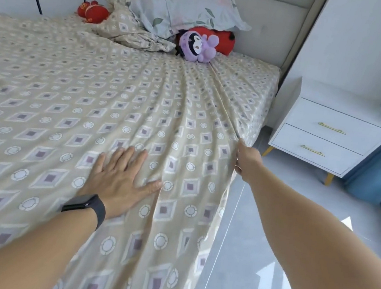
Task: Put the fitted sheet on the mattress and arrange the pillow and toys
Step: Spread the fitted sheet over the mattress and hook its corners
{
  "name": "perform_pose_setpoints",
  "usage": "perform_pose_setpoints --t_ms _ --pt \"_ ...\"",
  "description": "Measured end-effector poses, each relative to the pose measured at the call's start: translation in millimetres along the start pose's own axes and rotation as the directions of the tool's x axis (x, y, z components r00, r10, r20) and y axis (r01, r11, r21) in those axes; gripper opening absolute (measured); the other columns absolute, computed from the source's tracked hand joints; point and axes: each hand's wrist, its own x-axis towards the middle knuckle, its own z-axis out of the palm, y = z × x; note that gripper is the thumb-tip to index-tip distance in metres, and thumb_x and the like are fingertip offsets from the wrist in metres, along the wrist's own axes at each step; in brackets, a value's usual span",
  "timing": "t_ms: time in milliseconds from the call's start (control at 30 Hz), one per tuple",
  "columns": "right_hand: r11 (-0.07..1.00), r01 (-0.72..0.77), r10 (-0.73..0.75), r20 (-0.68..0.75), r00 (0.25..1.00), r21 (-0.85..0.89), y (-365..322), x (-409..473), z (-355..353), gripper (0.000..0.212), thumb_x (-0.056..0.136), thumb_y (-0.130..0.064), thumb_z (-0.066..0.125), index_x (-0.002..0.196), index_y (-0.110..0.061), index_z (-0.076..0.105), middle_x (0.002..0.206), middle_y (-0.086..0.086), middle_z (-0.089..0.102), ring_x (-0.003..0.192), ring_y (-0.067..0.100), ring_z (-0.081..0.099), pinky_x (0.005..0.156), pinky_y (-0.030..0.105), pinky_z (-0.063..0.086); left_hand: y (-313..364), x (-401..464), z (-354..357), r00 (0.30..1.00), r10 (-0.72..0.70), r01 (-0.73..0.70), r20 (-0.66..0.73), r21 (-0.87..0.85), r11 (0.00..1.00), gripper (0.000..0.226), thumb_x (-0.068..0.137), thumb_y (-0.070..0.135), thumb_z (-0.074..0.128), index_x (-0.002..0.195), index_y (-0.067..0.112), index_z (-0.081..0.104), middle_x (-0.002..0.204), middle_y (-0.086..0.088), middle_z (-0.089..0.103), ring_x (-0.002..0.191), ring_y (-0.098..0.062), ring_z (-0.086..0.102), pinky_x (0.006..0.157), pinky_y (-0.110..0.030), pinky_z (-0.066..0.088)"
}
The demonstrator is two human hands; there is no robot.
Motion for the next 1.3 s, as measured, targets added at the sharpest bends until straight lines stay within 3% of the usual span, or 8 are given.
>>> perform_pose_setpoints --t_ms 267,433,533,667,833,1100,1200,1300 --pt "0.998 -0.010 0.015 -0.084 0.996 0.056 -22.8 30.2 10.8 0.033 0.100 -0.025 0.041 0.073 -0.008 0.050 0.068 0.011 0.050 0.058 0.027 0.048 0.056 0.032 0.039 -4.1 20.2 3.9 1.000 0.012 -0.011 -0.011 0.012 1.000 0.087 0.075 0.091 -0.012 0.151 0.050 -0.021 0.162 0.017 -0.024 0.148 -0.006 -0.025 0.123 -0.046 -0.012" --pt "0.989 -0.025 -0.012 -0.246 0.969 -0.147 14.4 45.4 -23.4 0.029 0.098 -0.027 0.046 0.097 -0.002 0.060 0.095 0.017 0.061 0.091 0.037 0.062 0.079 0.042 0.055 -2.9 21.4 2.0 1.000 0.014 -0.014 -0.004 0.030 0.999 0.086 0.075 0.090 -0.013 0.150 0.050 -0.022 0.161 0.017 -0.026 0.148 -0.005 -0.026 0.123 -0.046 -0.012" --pt "0.979 -0.057 0.013 -0.219 0.976 -0.194 16.1 50.8 -29.0 0.024 0.096 -0.025 0.049 0.101 -0.003 0.058 0.095 0.016 0.061 0.086 0.036 0.061 0.065 0.037 0.053 -3.0 22.0 2.7 1.000 0.010 -0.010 -0.006 0.033 0.999 0.085 0.075 0.089 -0.013 0.150 0.049 -0.024 0.161 0.017 -0.028 0.148 -0.006 -0.027 0.123 -0.046 -0.012" --pt "0.949 -0.074 0.057 -0.062 0.996 -0.306 14.3 62.6 -11.3 0.016 0.098 -0.022 0.050 0.110 -0.014 0.056 0.082 0.001 0.052 0.089 0.023 0.055 0.080 0.034 0.052 -2.7 22.0 2.8 1.000 0.015 -0.015 -0.011 0.042 0.999 0.085 0.075 0.089 -0.015 0.149 0.048 -0.025 0.160 0.016 -0.029 0.147 -0.006 -0.027 0.123 -0.045 -0.012" --pt "0.883 -0.132 0.049 -0.191 0.980 -0.451 8.8 65.3 -16.4 0.023 0.094 -0.010 0.048 0.103 0.000 0.066 0.092 0.012 0.061 0.100 0.032 0.063 0.079 0.034 0.051 -3.2 21.8 3.5 1.000 0.016 -0.015 -0.013 0.030 0.999 0.085 0.074 0.089 -0.016 0.149 0.049 -0.026 0.160 0.017 -0.030 0.147 -0.005 -0.029 0.123 -0.045 -0.012" --pt "0.998 -0.033 0.028 -0.099 0.995 -0.055 -1.6 49.6 16.3 0.040 0.101 -0.024 0.044 0.135 -0.007 0.058 0.134 0.010 0.062 0.119 0.030 0.062 0.084 0.032 0.050 -5.4 23.9 6.2 1.000 0.008 -0.007 -0.015 0.021 1.000 0.090 0.074 0.090 -0.013 0.152 0.047 -0.020 0.162 0.017 -0.025 0.149 -0.006 -0.024 0.123 -0.045 -0.011" --pt "0.979 0.141 -0.188 -0.389 0.902 -0.146 -31.3 18.4 19.0 0.037 0.102 -0.027 0.039 0.131 -0.009 0.054 0.134 0.008 0.054 0.123 0.031 0.053 0.089 0.034 0.038 -6.2 24.0 6.8 0.999 0.014 -0.013 -0.029 0.016 1.000 0.090 0.075 0.091 -0.010 0.154 0.047 -0.016 0.164 0.016 -0.021 0.150 -0.006 -0.021 0.123 -0.045 -0.011" --pt "0.753 0.342 -0.491 -0.133 0.861 -0.562 -45.1 -42.9 51.3 0.045 0.097 -0.036 0.039 0.137 -0.020 0.051 0.144 0.006 0.044 0.133 0.031 0.041 0.108 0.044 0.034 -4.9 25.0 6.5 1.000 0.008 -0.008 -0.026 0.001 1.000 0.087 0.080 0.089 -0.004 0.156 0.046 -0.010 0.165 0.016 -0.015 0.152 -0.008 -0.017 0.123 -0.046 -0.011"
